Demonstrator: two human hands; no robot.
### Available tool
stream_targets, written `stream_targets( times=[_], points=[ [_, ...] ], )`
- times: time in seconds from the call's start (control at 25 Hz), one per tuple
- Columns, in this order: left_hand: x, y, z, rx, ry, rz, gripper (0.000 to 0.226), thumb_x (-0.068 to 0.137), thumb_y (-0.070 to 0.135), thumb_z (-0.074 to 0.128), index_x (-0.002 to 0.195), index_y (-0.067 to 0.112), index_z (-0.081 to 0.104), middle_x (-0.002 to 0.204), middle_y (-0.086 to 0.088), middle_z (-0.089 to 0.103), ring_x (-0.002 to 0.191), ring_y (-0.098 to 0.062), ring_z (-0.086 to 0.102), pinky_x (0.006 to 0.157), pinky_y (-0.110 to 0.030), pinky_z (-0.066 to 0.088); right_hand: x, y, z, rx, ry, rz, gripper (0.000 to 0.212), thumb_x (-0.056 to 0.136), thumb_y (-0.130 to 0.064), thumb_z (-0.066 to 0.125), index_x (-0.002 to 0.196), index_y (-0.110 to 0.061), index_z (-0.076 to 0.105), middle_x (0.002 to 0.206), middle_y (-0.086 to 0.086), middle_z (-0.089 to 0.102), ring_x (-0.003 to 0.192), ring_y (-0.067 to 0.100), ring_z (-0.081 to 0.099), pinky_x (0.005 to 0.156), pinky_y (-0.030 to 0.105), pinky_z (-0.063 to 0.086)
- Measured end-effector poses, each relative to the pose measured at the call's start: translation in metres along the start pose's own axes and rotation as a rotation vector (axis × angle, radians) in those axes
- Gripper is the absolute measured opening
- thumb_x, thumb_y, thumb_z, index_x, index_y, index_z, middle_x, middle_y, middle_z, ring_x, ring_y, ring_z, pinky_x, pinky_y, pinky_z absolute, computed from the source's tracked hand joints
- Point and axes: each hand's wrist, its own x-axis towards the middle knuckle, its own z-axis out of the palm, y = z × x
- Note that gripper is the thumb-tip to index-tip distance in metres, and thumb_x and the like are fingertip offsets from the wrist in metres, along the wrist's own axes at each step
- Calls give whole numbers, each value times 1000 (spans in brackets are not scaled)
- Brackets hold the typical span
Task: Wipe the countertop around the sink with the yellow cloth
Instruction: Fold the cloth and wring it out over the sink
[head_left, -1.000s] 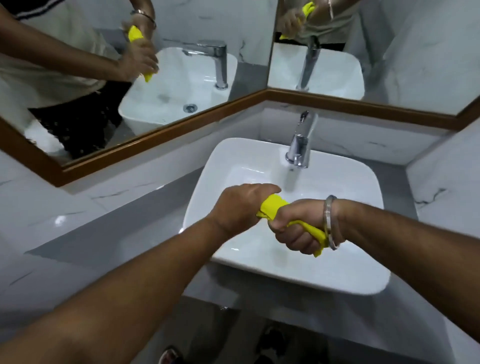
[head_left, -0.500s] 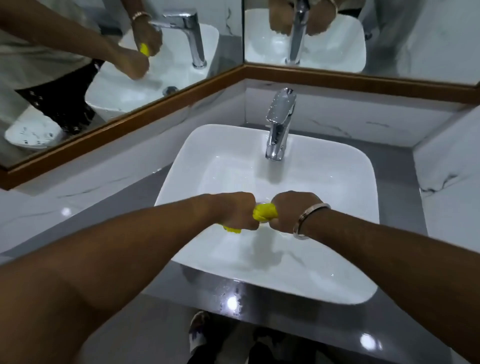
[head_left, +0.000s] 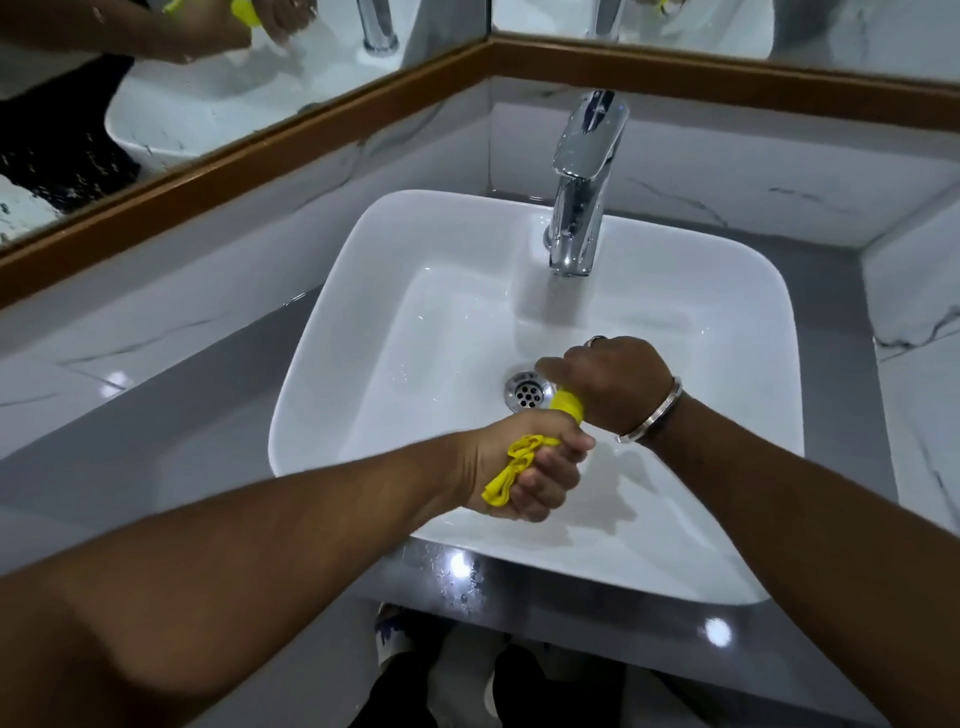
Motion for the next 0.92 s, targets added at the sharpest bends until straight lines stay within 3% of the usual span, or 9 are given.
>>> stream_targets(
  times=[0.08, 0.16, 0.28, 0.36, 0.4, 0.52, 0.6, 0.76, 0.92],
  points=[
    [-5, 2, 4, 48, 60, -38, 36, 79, 26, 66, 51, 23, 45, 41, 8, 44, 32, -8, 42, 33, -15, 24, 1, -4, -1, 7, 15, 6, 32, 59, -17, 69, 88, -24, 57, 47, 1, 54, 38, 26, 51, 35, 23, 30],
    [-15, 7, 11, 285, 336, -41, 37, 88, 30, 57, 53, 21, 48, 45, 7, 45, 34, -9, 41, 35, -16, 27, -4, -6, -2, 57, 33, 68, 38, 60, -15, 75, 92, -23, 57, 52, 1, 59, 42, 27, 55, 35, 24, 36],
    [-34, 15, 16, 1207, 828, 51, 27, 84, 36, 66, 71, 14, 58, 63, -2, 66, 52, -19, 60, 52, -24, 48, -15, -11, -19, 182, -52, 109, 44, 56, -19, 81, 89, -17, 51, 73, 9, 63, 53, 30, 59, 38, 30, 42],
    [-46, 17, 18, 1809, 1085, 105, 28, 78, 42, 70, 94, 21, 60, 87, -1, 71, 78, -24, 66, 63, -27, 46, -24, -14, -35, 173, -196, 67, 41, 55, -30, 78, 85, -13, 55, 82, 13, 59, 63, 31, 57, 45, 35, 47],
    [-51, 17, 19, 1939, 1157, 173, 38, 76, 43, 72, 105, 25, 57, 97, 1, 69, 88, -24, 65, 67, -28, 41, -27, -15, -42, 193, -257, 89, 42, 56, -37, 76, 85, -13, 58, 85, 13, 58, 68, 30, 56, 52, 37, 48],
    [-66, 21, 26, 2015, 1121, 335, 65, 66, 49, 81, 115, 24, 47, 106, 0, 62, 96, -25, 59, 74, -33, 37, -26, -13, -68, 422, -370, 253, 41, 67, -46, 73, 95, -17, 62, 88, 7, 59, 76, 24, 53, 65, 30, 39],
    [-77, 25, 37, 1979, 1052, 282, 74, 59, 56, 82, 115, 24, 46, 105, 1, 59, 93, -21, 55, 75, -35, 41, -24, -12, -84, 569, -442, 341, 39, 73, -42, 72, 102, -20, 59, 93, 4, 64, 80, 19, 53, 69, 28, 37],
    [-98, 36, 70, 1640, 846, 174, 33, 93, 52, 53, 98, 19, 54, 90, 4, 58, 81, -15, 55, 68, -30, 44, -19, -8, -110, 625, -585, 345, 33, 83, -36, 64, 108, -17, 54, 100, 3, 60, 87, 20, 52, 72, 28, 37],
    [-113, 39, 87, 1662, 860, 233, 30, 98, 36, 54, 91, 8, 59, 83, 1, 54, 77, -16, 50, 66, -29, 41, -11, -3, -132, 644, -647, 297, 21, 81, -40, 66, 86, -28, 50, 77, -14, 48, 77, 17, 51, 58, 23, 37]
  ],
)
